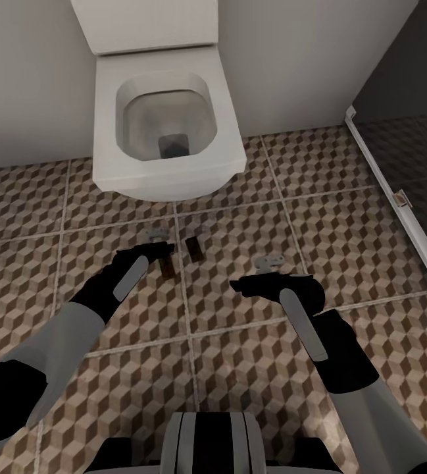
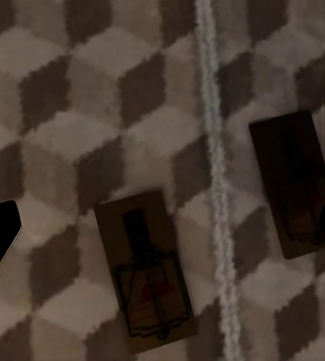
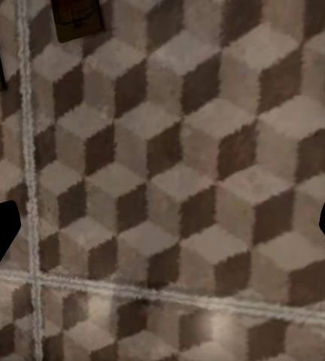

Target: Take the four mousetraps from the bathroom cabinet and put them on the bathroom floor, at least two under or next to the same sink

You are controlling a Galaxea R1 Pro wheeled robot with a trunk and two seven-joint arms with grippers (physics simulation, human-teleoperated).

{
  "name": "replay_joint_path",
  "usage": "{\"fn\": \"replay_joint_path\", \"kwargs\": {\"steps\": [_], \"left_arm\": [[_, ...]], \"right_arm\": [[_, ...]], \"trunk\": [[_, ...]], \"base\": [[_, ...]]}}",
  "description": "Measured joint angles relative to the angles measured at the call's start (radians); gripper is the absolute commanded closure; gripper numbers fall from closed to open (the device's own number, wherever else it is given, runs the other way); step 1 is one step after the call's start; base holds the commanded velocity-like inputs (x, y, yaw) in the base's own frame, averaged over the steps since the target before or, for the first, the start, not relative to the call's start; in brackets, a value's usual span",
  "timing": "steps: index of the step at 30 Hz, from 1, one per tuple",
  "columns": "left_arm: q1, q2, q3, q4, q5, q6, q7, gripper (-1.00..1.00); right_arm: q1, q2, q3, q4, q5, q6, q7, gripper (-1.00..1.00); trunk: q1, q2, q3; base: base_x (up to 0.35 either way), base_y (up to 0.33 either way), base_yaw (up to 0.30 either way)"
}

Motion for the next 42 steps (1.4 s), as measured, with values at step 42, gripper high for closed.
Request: {"fn": "replay_joint_path", "kwargs": {"steps": [42], "left_arm": [[0.0, 0.001, 0.001, 0.0, 0.001, -0.004, 0.002, -1.0]], "right_arm": [[0.0, 0.0, -0.001, 0.0, -0.001, 0.0, 0.0, -1.0]], "trunk": [[-0.003, 0.002, 0.027]], "base": [[-0.03, 0.005, 0.0]]}}
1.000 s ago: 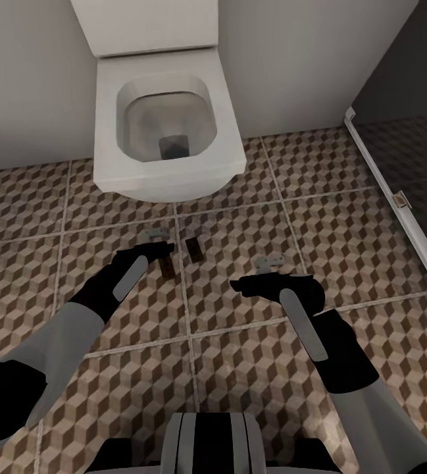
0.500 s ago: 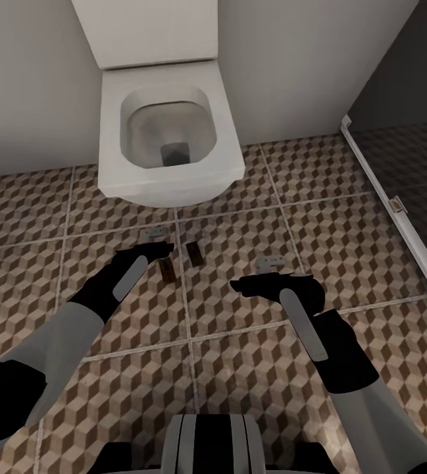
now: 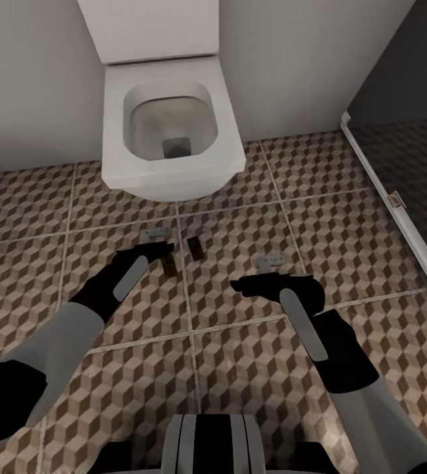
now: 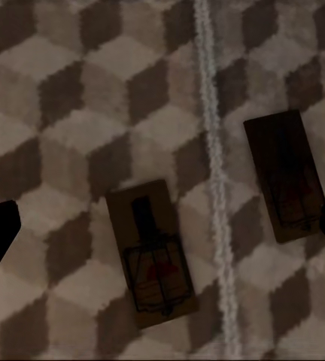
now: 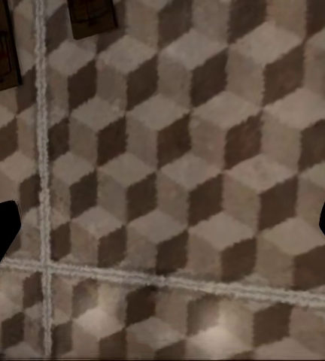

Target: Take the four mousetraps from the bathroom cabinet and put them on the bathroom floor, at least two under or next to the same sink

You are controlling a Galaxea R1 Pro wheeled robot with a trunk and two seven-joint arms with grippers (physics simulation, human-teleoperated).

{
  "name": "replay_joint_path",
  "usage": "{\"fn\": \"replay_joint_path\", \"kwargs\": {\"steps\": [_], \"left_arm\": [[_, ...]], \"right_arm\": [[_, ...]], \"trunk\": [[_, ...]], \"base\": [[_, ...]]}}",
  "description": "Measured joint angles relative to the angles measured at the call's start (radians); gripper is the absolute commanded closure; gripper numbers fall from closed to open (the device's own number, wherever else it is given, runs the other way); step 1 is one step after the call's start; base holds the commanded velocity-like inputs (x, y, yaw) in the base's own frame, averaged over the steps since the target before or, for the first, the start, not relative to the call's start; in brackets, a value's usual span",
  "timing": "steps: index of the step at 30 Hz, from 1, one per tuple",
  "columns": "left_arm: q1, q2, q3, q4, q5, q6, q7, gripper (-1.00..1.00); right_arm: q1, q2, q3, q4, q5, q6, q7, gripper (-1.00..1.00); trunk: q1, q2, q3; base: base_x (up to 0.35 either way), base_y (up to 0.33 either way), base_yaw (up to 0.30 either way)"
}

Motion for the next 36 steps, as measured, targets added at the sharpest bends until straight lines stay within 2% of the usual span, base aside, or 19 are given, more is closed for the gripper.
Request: {"fn": "replay_joint_path", "kwargs": {"steps": [14, 36], "left_arm": [[0.0, -0.001, 0.0, 0.001, 0.0, -0.003, 0.001, -1.0], [0.0, 0.006, 0.01, -0.004, 0.0, -0.002, 0.006, -1.0]], "right_arm": [[0.0, 0.0, 0.0, 0.001, 0.0, 0.0, 0.0, -1.0], [-0.011, 0.0, -0.002, 0.042, -0.002, 0.0, 0.001, -1.0]], "trunk": [[0.0, 0.0, 0.0], [0.0, 0.0, 0.0]], "base": [[-0.173, 0.05, 0.0], [-0.219, 0.147, 0.0]]}}
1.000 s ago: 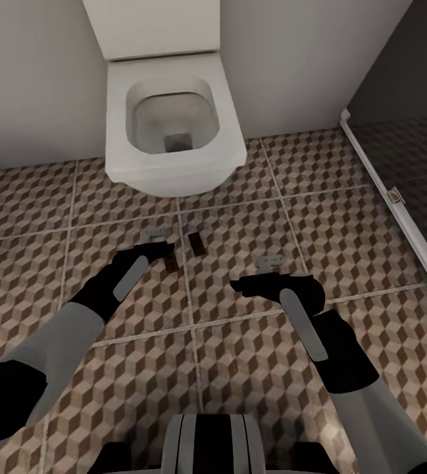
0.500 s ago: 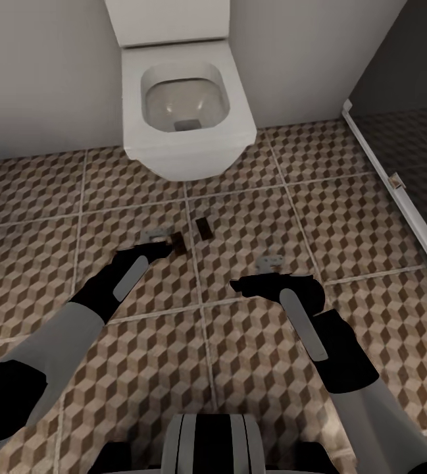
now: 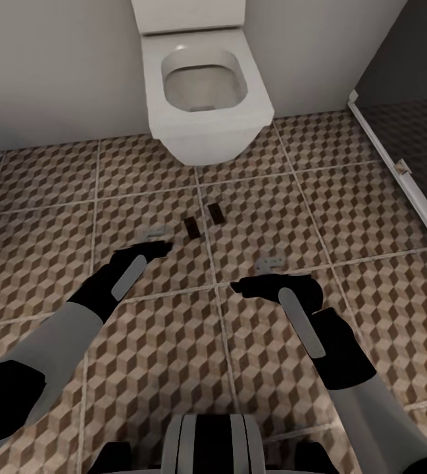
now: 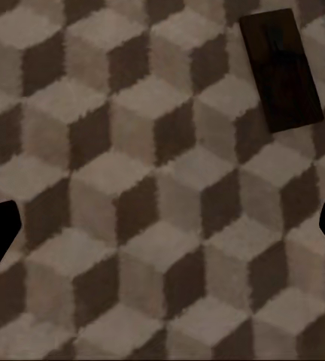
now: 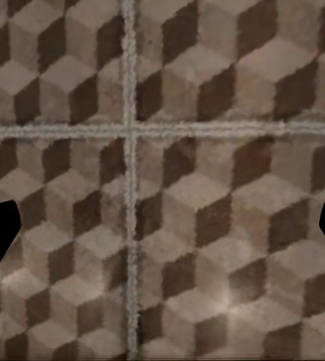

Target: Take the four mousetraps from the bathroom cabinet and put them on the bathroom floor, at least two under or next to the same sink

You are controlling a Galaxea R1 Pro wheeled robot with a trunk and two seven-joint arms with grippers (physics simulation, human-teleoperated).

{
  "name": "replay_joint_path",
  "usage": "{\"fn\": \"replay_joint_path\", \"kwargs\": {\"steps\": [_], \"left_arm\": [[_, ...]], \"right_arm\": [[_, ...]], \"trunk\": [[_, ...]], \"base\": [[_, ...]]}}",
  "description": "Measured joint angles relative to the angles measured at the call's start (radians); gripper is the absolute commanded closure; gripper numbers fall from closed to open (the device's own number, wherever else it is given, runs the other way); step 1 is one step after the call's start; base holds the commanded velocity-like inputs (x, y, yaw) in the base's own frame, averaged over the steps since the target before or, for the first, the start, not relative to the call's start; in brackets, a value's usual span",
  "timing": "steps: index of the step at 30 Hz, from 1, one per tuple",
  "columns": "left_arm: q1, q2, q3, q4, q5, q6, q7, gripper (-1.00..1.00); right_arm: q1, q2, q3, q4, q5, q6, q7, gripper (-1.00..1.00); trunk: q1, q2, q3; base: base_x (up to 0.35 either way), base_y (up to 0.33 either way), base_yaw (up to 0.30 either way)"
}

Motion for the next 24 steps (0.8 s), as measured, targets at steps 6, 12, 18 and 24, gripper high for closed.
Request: {"fn": "replay_joint_path", "kwargs": {"steps": [6, 12, 18, 24], "left_arm": [[0.0, 0.004, 0.003, -0.035, 0.0, 0.002, 0.0, -1.0], [0.0, 0.012, 0.004, -0.072, 0.0, 0.01, -0.002, -1.0], [0.0, 0.028, 0.004, -0.093, 0.001, 0.018, -0.003, -1.0], [0.0, 0.037, 0.004, -0.103, 0.001, 0.042, -0.004, -1.0]], "right_arm": [[-0.004, 0.001, 0.002, 0.009, 0.001, 0.0, -0.001, -1.0], [-0.005, 0.0, 0.001, 0.015, 0.002, 0.0, -0.002, -1.0], [-0.005, 0.0, -0.002, 0.017, 0.002, 0.0, -0.002, -1.0], [-0.005, 0.0, -0.003, 0.018, 0.002, 0.0, -0.003, -1.0]], "trunk": [[0.0, 0.0, 0.0], [0.0, 0.0, 0.0], [-0.002, 0.001, 0.015], [-0.005, 0.002, 0.039]], "base": [[-0.077, 0.059, 0.0], [-0.03, 0.023, 0.0], [-0.011, 0.008, 0.0], [-0.005, 0.003, 0.0]]}}
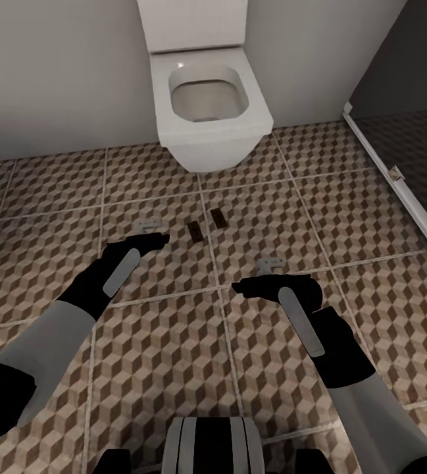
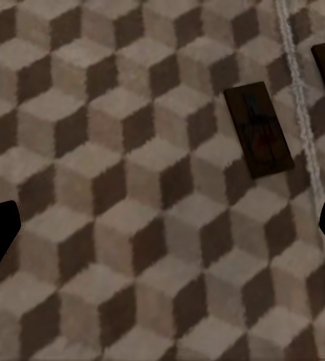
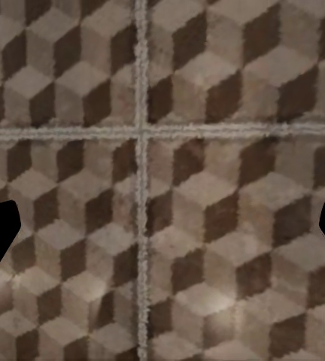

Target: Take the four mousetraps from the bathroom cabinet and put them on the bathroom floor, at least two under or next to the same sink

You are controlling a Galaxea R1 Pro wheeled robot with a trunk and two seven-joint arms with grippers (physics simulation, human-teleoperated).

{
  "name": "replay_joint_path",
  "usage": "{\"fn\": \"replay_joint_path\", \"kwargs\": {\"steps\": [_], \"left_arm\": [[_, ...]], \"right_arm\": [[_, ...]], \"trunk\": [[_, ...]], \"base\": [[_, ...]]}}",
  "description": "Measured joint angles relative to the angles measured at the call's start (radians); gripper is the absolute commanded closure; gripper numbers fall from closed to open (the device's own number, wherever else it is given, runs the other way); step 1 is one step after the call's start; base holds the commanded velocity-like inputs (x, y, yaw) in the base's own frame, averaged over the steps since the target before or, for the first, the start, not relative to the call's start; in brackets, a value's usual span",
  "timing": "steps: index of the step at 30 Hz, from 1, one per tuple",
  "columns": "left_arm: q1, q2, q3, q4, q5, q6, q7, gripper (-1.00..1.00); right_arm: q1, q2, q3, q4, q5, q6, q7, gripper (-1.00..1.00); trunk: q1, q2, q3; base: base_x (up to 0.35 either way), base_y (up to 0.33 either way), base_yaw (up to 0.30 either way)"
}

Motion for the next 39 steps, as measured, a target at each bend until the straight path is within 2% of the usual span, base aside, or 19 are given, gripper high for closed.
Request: {"fn": "replay_joint_path", "kwargs": {"steps": [9, 13, 14, 16, 19, 31, 39], "left_arm": [[0.0, 0.014, 0.003, -0.009, 0.001, 0.055, 0.001, -1.0], [0.0, 0.037, 0.005, -0.018, 0.002, 0.086, 0.002, -1.0], [0.0, 0.053, 0.006, -0.028, 0.002, 0.108, 0.002, -1.0], [0.002, 0.069, 0.006, -0.038, 0.002, 0.127, 0.004, -1.0], [0.006, 0.083, 0.007, -0.044, 0.003, 0.141, 0.005, -1.0], [0.016, 0.112, 0.007, -0.049, 0.004, 0.177, 0.008, -1.0], [0.041, 0.151, 0.007, -0.041, 0.006, 0.193, 0.012, -1.0]], "right_arm": [[0.0, 0.0, 0.003, 0.002, 0.0, 0.0, 0.0, -1.0], [0.001, -0.001, 0.002, 0.003, -0.001, 0.0, 0.0, -1.0], [0.001, -0.002, 0.002, 0.004, -0.001, 0.0, 0.001, -1.0], [0.001, -0.002, 0.002, 0.008, -0.001, 0.0, 0.001, -1.0], [0.002, -0.002, 0.002, 0.015, -0.001, 0.0, 0.001, -1.0], [0.008, -0.007, 0.0, 0.03, 0.001, 0.0, 0.002, -1.0], [0.011, -0.012, -0.002, 0.033, 0.001, 0.0, 0.0, -1.0]], "trunk": [[-0.004, 0.002, 0.035], [-0.006, 0.003, 0.05], [-0.006, 0.003, 0.054], [-0.007, 0.004, 0.062], [-0.009, 0.004, 0.074], [-0.014, 0.007, 0.12], [-0.018, 0.009, 0.151]], "base": [[-0.001, 0.001, 0.0], [0.0, 0.0, 0.0], [0.0, 0.0, 0.0], [0.0, 0.0, 0.0], [0.0, 0.0, 0.0], [0.0, 0.0, 0.0], [0.0, 0.0, 0.0]]}}
